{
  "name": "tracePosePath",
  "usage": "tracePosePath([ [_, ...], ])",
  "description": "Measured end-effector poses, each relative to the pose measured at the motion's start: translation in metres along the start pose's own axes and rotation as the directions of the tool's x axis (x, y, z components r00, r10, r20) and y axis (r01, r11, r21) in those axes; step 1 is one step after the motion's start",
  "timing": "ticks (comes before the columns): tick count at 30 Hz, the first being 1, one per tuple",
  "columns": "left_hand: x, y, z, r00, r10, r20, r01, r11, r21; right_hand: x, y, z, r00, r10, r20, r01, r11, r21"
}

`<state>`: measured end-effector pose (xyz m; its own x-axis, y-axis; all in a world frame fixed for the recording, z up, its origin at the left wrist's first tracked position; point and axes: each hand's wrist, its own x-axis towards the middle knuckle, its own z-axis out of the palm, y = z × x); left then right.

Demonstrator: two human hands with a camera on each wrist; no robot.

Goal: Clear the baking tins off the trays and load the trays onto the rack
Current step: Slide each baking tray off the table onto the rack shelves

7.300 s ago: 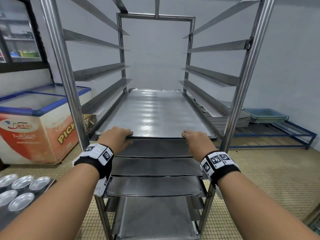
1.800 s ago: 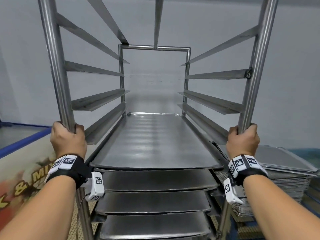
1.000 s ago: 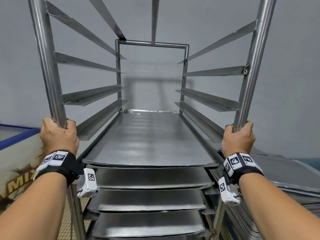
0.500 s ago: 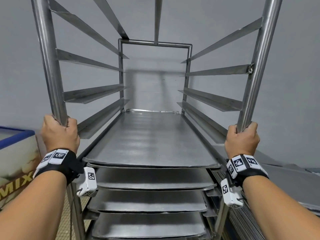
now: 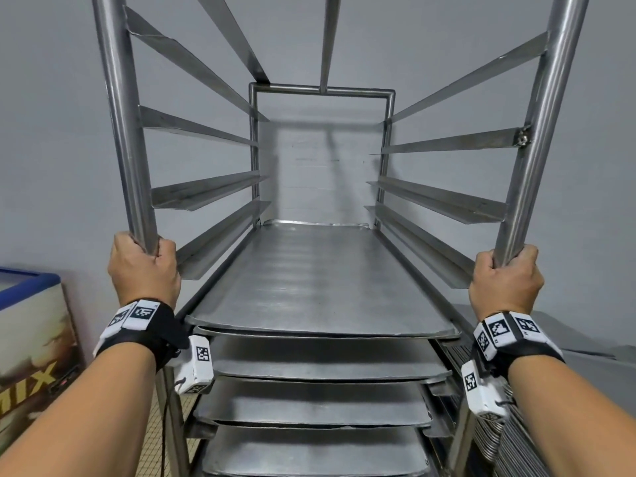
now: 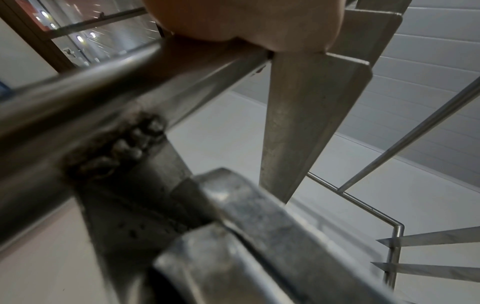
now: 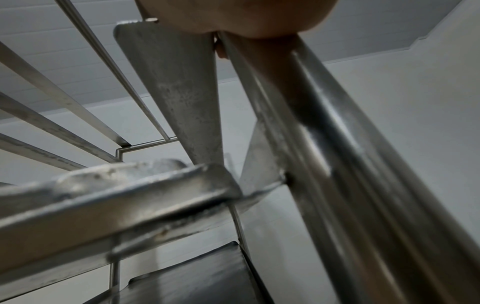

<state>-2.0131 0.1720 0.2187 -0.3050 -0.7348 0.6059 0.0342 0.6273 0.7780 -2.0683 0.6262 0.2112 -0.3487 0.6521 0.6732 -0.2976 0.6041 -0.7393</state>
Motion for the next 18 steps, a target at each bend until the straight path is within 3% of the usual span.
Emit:
tracePosePath([
  [6,0.023,-0.01,0.051,1.0,0.03,-0.008,-0.031,0.994,-0.107,0.014,0.01,0.04,1.0,-0.011,-0.014,0.011,1.0,-0.007],
  [18,0.053,-0.018,0.132,0.999,0.045,-0.029,-0.049,0.989,-0.143,0.037,0.03,0.113,1.0,-0.025,-0.005,0.025,0.999,0.025],
])
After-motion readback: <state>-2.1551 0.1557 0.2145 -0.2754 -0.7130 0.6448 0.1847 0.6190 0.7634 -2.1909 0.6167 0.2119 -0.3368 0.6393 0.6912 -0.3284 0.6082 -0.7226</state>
